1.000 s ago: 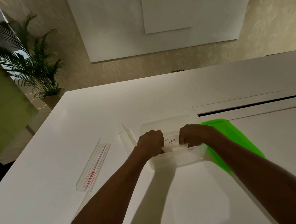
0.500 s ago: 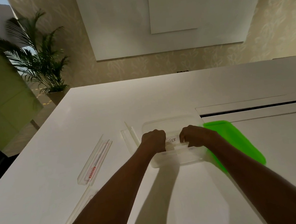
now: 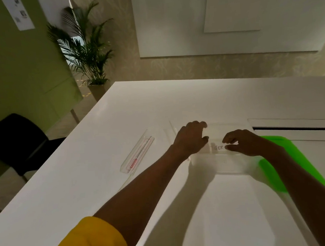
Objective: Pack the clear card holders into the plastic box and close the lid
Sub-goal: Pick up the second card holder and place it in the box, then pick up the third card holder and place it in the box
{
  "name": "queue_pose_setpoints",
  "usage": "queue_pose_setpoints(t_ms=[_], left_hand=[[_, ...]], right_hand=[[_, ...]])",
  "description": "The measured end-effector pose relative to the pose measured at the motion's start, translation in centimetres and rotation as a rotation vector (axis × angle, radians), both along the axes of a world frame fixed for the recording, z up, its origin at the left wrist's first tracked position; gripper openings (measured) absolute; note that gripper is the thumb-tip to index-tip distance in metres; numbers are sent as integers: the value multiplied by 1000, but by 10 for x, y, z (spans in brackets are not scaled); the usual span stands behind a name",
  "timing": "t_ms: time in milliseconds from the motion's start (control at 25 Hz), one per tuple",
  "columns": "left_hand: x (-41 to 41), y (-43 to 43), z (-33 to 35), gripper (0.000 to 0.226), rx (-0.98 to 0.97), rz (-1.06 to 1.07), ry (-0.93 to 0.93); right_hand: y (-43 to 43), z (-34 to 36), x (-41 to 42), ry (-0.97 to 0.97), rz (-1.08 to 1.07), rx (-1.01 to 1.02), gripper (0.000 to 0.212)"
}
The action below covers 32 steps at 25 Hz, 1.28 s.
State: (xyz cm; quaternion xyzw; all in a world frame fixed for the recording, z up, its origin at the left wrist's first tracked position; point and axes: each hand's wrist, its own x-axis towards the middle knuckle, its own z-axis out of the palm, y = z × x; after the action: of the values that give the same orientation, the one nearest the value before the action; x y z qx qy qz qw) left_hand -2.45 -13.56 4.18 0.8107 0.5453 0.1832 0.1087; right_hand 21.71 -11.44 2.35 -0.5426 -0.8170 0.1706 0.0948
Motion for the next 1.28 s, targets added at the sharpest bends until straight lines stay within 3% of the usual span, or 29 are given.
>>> queue_pose_setpoints(t_ms=[160,400,680,880,1120,1280], left_hand=[[-62,-9,-4,56,92,125,-33],[-167,-14,-29,62,34,313,-47],[-217,-18,-57,54,-88,389,-91],[-223,-17,-65,35,-131,369,-126],[-224,-18,-69,21,-121,414,-169],[-233,-13,-67,30,-153,474,-211]], right_hand=[[-17,-3,-24,177,-54,74,28],[-29,-4,-77,283,-65,202,31],[-38,1,-152,293,6,249,36],[-48,-4,-195,146,-43,314,33],[-66,-21,-229,129,-39,190,34],[-76,-42,-249,130,-17,99,33]])
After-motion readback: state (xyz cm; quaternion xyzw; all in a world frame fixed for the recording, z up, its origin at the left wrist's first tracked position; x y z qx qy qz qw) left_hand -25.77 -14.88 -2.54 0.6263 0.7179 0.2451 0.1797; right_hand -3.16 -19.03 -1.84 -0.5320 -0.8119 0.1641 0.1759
